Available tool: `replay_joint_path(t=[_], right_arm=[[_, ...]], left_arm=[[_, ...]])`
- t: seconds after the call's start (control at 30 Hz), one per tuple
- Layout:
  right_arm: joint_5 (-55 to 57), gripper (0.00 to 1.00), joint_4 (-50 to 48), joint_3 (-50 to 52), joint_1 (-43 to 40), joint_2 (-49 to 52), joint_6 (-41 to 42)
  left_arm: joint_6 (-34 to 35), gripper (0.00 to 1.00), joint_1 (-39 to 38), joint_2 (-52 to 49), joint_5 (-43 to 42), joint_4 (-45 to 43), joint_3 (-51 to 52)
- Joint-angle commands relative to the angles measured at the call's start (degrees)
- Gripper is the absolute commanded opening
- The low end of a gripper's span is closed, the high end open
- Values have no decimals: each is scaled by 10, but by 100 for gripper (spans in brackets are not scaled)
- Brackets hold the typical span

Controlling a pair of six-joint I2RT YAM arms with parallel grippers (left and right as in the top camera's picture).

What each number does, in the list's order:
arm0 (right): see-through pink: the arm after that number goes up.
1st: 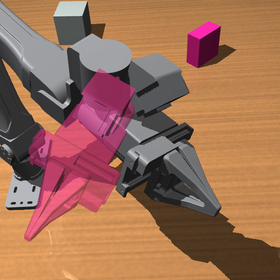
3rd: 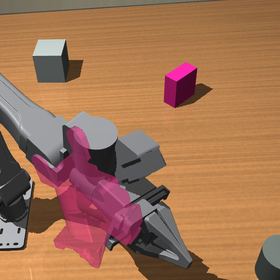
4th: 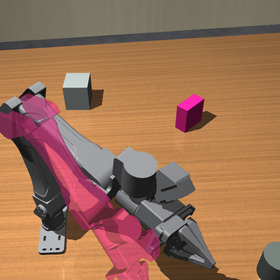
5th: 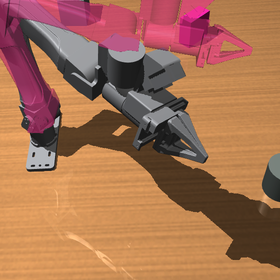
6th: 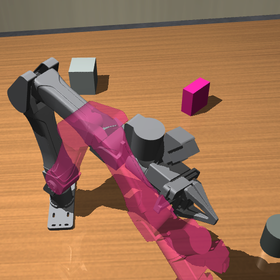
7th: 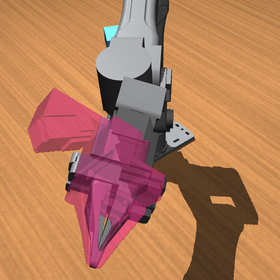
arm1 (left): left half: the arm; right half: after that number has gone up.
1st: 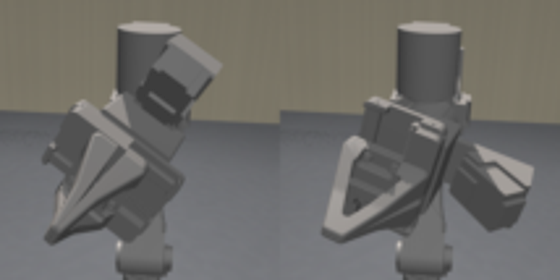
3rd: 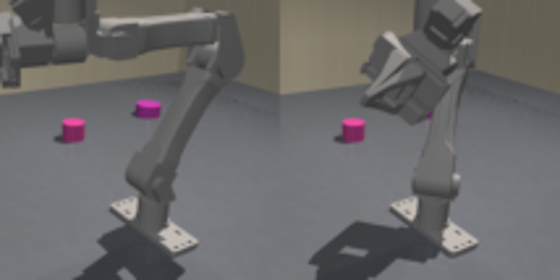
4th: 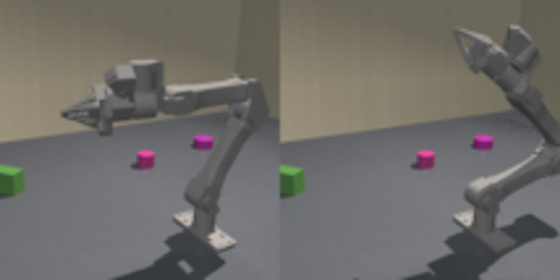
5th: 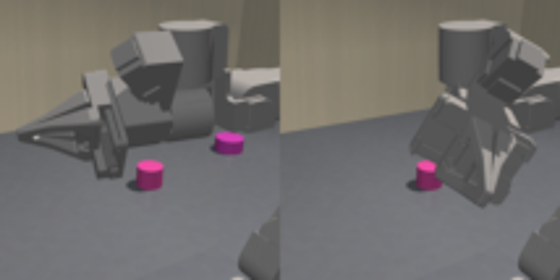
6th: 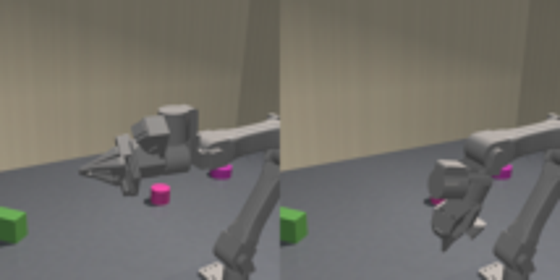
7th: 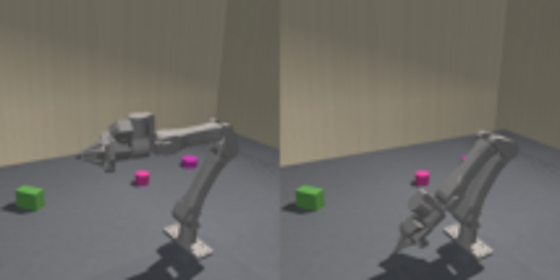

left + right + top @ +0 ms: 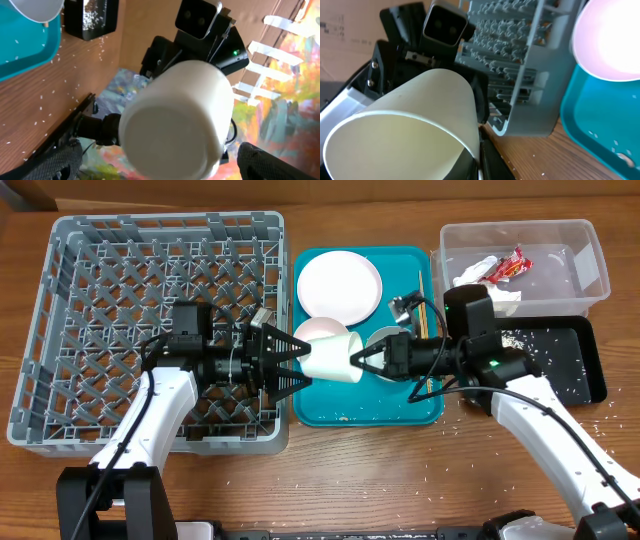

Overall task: Sort waste into correct bins and load items into the dishwasher
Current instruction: 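Lift the white cup with right gripper toward the left gripper, then grasp the white cup with the left gripper and release right, then place the white cup into the dish rack with the left gripper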

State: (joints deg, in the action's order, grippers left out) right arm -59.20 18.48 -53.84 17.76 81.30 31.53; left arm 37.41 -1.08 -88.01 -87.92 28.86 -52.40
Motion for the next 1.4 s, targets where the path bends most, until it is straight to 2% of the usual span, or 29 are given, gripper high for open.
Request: replay_joint_path(t=[0.0,0.2,0.4,0.53,0.63,0.7,0.73,0.8,0.83,0.9,0.97,1.13,1.27,1.37], right_arm=[[-12,4,-18,3,24,9,10],[-14,4,-71,3,55,49,35],[-20,4,-94,3,70,65,43],[-19,4,-96,3,70,65,43],[-20,4,-103,3,70,65,43],[-20,4,-104,3,70,65,43],[-20,5,-105,3,70,65,43],[-20,13,-106,3,70,65,43],[-19,25,-106,3,69,65,43],[-17,52,-105,3,64,65,41],[-18,62,-104,3,52,65,41],[-20,78,-60,1,-25,65,7],[-19,83,12,1,-78,60,-43],[20,89,83,1,-92,45,-92]], left_arm=[[-1,100,2,0,-26,-2,-7],[-1,100,-3,0,-26,-3,-7],[-1,89,-4,0,-26,-4,-7],[-1,79,-5,0,-26,-4,-7],[-2,64,-5,0,-26,-4,-7],[-2,57,-5,0,-26,-4,-7],[-4,49,-5,0,-26,-4,-7],[-14,40,-5,0,-26,-4,-7],[-22,36,-4,0,-25,-4,-7],[-28,36,-4,0,-25,-5,-7],[-36,36,-4,0,-25,-15,-7],[-42,32,3,3,30,-59,-8],[-53,34,16,28,170,-57,-16],[-65,34,18,80,301,-4,-46]])
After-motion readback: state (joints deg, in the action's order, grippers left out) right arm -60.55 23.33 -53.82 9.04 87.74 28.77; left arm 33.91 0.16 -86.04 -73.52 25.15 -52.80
